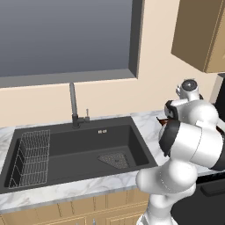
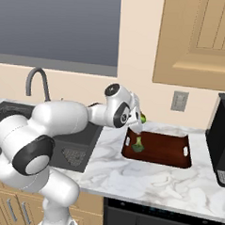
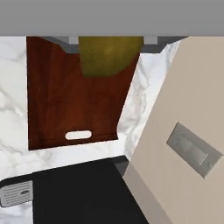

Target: Pick up all produce items and place them in the sink. Turn on the sink faucet to wash them. Then turn the sink off and put them in the tray.

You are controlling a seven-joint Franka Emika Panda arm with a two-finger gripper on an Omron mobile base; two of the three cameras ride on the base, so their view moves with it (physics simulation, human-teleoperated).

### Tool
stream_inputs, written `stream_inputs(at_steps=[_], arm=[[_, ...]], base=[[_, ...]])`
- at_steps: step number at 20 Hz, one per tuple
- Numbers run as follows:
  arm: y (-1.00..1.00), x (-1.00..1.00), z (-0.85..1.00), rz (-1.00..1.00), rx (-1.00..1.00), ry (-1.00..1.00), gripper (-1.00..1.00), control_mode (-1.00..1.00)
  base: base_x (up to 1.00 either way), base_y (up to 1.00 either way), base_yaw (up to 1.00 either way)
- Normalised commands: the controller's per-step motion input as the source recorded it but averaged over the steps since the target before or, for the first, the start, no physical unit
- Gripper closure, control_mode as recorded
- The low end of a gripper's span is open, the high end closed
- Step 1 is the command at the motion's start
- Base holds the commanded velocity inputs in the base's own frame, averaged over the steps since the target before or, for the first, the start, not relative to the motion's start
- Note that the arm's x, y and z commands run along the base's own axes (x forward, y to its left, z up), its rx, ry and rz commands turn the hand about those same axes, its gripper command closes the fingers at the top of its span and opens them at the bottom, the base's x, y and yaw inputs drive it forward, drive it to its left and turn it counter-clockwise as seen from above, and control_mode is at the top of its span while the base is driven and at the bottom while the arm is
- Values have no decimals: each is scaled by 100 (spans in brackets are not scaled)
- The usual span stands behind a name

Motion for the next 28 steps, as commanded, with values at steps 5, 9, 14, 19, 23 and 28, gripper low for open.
stream_inputs(at_steps=[5, 9, 14, 19, 23, 28], arm=[[-41, -3, -3, -11, 4, 0, 100, -100], [-42, 0, -10, -11, 8, 0, 100, -100], [-34, 0, -17, -11, 8, 0, 100, -100], [-22, -1, -16, -11, 7, 1, 100, -100], [-7, 0, -19, -9, 1, 1, 100, -100], [-7, 0, -16, -5, 1, 2, 100, -100]], base=[[0, 0, 0], [0, 0, 0], [0, 0, 0], [0, 0, 0], [0, 0, 0], [0, 0, 0]])
